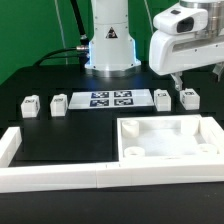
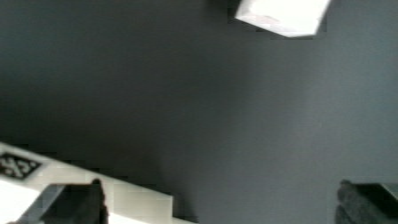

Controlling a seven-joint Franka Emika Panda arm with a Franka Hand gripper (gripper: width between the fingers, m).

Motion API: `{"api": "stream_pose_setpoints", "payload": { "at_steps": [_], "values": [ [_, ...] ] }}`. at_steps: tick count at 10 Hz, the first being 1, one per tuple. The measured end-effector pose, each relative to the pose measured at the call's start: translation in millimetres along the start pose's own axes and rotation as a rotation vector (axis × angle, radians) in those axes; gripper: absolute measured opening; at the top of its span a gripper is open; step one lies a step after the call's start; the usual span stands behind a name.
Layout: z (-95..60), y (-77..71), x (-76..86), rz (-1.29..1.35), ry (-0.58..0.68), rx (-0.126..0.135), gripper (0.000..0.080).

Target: Assemble square table

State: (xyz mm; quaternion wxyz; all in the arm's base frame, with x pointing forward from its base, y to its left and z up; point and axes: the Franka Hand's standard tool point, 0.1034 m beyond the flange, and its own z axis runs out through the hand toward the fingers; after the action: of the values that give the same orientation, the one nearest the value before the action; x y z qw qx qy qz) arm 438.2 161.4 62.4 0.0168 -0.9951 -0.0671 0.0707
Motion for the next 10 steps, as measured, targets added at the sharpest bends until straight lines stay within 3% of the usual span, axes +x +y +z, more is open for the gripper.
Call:
{"api": "stream_pose_setpoints", "payload": {
  "at_steps": [2,4,6,7,8,10],
  "values": [
    [13.6,0.8,-5.7,0.024,0.001,0.019,0.0649],
    [11.7,1.2,-9.3,0.015,-0.059,0.008,0.0649],
    [13.6,1.4,-12.1,0.024,-0.230,-0.004,0.0649],
    [21.5,-3.2,-20.2,0.066,-0.409,0.005,0.0649],
    [27.5,-3.7,-15.9,0.083,-0.529,0.010,0.0649],
    [30.0,-2.9,-18.9,0.075,-0.683,0.010,0.0649]
  ]
}}
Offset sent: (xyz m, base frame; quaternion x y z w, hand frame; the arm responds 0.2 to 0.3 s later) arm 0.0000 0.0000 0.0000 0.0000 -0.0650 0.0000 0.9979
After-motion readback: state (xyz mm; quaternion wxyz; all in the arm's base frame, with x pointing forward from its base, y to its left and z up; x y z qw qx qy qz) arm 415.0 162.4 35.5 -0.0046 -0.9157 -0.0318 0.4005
